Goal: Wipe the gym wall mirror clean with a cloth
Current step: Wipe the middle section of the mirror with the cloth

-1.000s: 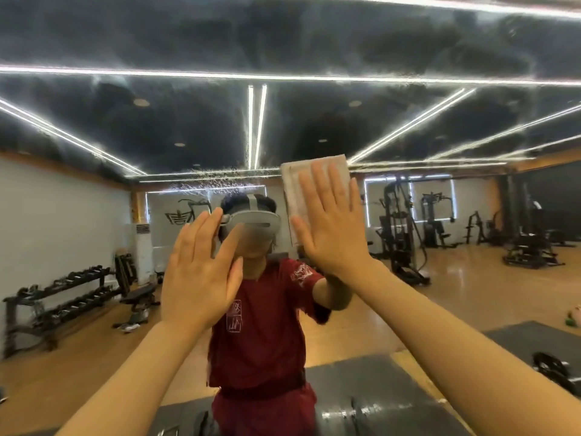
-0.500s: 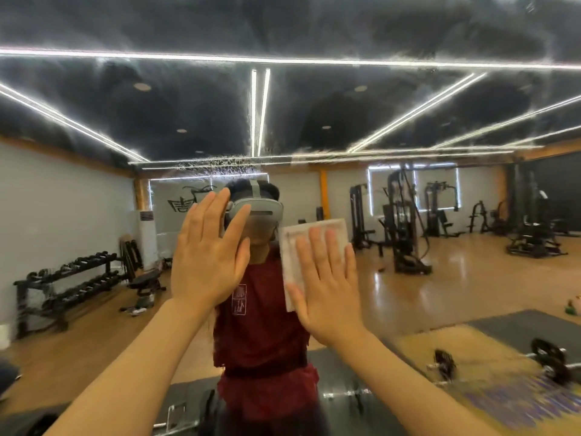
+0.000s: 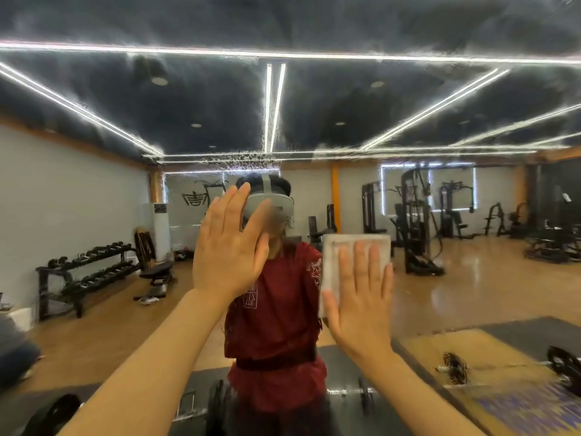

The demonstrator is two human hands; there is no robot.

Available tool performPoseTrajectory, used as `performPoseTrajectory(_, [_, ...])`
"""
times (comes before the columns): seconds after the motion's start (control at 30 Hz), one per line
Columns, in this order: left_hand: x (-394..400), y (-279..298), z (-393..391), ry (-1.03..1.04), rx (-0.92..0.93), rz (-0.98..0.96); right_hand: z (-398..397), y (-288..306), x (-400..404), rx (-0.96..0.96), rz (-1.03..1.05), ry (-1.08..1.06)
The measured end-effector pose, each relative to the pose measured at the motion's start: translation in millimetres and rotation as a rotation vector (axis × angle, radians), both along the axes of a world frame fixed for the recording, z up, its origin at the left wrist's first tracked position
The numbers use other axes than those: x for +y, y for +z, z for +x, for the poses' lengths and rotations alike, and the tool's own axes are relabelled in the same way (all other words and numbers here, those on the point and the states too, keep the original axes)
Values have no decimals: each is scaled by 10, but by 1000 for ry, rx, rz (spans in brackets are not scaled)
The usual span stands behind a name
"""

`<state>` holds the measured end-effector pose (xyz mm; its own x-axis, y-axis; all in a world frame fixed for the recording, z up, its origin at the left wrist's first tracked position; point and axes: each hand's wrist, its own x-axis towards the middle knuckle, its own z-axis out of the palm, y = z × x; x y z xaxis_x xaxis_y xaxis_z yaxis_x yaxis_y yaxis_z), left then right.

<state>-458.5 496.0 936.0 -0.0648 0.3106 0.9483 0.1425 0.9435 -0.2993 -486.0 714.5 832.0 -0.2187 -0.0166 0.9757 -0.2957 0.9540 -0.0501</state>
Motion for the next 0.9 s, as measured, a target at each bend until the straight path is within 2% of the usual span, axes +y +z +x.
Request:
performPoseTrajectory(0.07, [-15,13,7,-5,-18,2,4,-82,-39,1,38,-8])
performPoseTrajectory(0.13, [-44,23,33,-27,-58,-6,-6,90,-40,0,49,0])
performPoseTrajectory(0.3, [-299,-10,174,-69,-83,63,-23,1323,-133,47,55,36])
performPoseTrajectory(0.4, [-573,-2,235,-9,-73,144,-30,1737,-235,71,76,21])
performPoseTrajectory(0.5, [-707,46,214,40,-66,142,-11,1590,-350,98,85,8])
performPoseTrajectory(0.7, [-713,30,129,46,-30,160,93,522,-537,124,451,25])
performPoseTrajectory(0.77, [-725,28,126,54,-10,145,36,688,-493,131,456,3])
performPoseTrajectory(0.9, [-735,22,112,67,4,135,11,1586,-621,107,182,23])
